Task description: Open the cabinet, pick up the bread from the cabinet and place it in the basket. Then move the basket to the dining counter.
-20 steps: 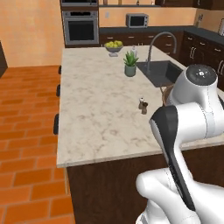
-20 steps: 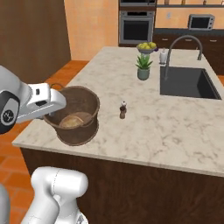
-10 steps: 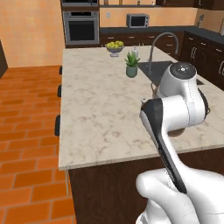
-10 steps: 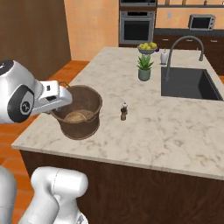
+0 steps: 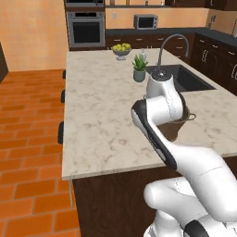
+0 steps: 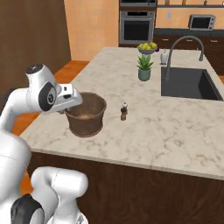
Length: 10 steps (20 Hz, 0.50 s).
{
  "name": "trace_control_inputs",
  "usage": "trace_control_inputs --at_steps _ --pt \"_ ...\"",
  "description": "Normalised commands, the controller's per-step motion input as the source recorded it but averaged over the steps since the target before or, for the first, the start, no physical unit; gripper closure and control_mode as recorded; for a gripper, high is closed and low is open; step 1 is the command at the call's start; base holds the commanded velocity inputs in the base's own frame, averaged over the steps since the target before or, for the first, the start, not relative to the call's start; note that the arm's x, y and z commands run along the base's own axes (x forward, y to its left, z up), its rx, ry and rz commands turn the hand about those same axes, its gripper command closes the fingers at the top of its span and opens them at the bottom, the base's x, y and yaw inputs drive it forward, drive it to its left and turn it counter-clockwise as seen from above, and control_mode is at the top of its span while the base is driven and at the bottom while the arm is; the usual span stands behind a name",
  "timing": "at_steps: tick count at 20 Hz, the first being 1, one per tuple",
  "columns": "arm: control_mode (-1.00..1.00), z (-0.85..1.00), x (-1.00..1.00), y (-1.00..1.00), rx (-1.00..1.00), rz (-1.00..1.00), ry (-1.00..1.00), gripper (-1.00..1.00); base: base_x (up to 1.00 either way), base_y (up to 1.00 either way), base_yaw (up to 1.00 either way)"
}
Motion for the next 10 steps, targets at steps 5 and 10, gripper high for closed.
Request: trace_control_inputs --at_steps 5,10 --pt "-1.0 -0.75 1.0 0.0 0.0 0.13 0.08 1.0 0.0 0.0 0.0" --pt "-1.0 -0.78 1.0 0.0 0.0 0.13 0.03 1.0 0.0 0.0 0.0"
